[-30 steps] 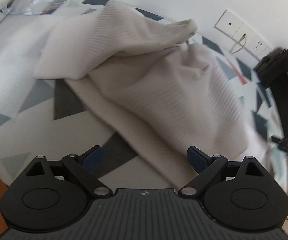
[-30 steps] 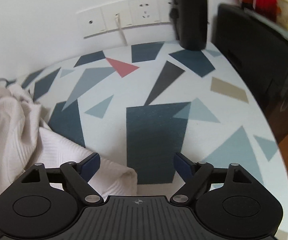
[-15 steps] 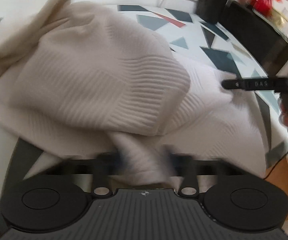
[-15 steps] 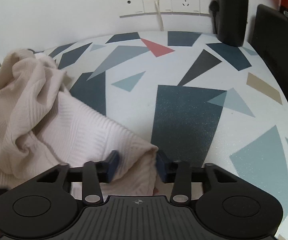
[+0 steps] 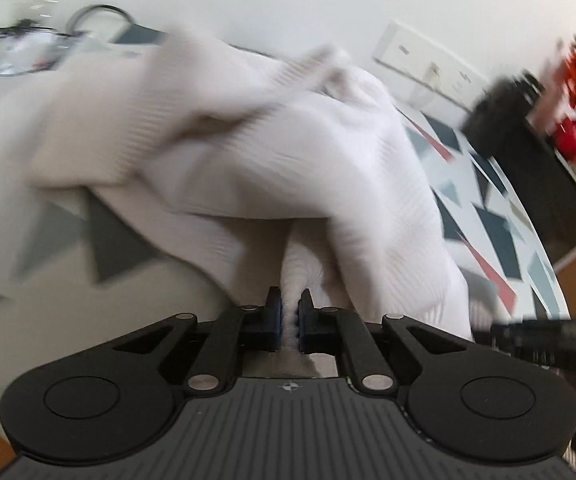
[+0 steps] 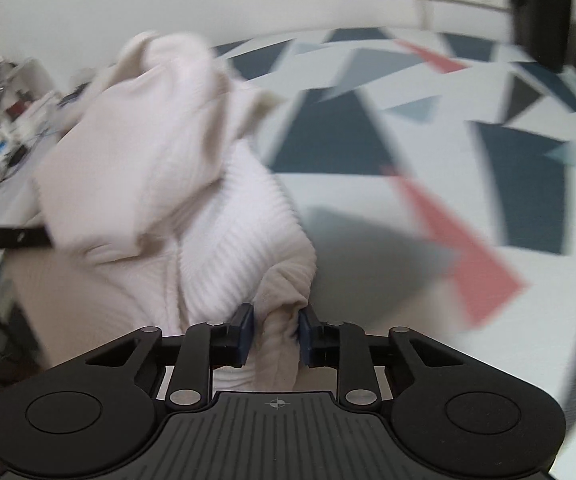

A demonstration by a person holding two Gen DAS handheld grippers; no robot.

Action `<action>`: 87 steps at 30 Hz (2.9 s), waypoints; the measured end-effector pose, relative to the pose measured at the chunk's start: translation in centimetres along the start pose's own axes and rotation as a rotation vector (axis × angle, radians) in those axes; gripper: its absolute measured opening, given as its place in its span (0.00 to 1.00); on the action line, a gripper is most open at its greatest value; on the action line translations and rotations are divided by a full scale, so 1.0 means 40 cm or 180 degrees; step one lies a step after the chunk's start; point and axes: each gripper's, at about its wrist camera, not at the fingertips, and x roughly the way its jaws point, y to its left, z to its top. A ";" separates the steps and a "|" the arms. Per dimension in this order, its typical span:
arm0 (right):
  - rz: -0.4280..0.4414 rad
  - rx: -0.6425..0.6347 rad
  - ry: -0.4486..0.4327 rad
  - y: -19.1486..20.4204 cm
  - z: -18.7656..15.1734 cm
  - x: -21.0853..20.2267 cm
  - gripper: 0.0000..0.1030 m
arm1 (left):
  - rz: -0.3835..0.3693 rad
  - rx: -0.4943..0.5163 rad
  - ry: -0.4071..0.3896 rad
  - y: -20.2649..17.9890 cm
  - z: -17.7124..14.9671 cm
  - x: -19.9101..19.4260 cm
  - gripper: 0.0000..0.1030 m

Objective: Fold clothes

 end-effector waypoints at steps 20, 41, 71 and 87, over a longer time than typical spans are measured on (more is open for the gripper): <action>-0.0110 -0.1010 0.0342 0.427 0.165 0.088 0.58 | 0.0126 -0.0455 -0.0394 0.319 -0.009 -0.102 0.40; 0.0046 -0.0385 -0.0156 0.069 0.543 0.227 0.64 | 0.0909 -0.1013 -0.0574 0.166 0.002 -0.120 0.60; -0.0079 -0.0764 -0.0494 0.013 0.547 0.344 0.08 | 0.0994 -0.0778 -0.0275 0.029 0.067 0.045 0.06; -0.1057 0.0819 -0.0641 -0.108 0.051 0.000 0.09 | 0.0190 0.0379 -0.0246 -0.053 0.267 0.259 0.07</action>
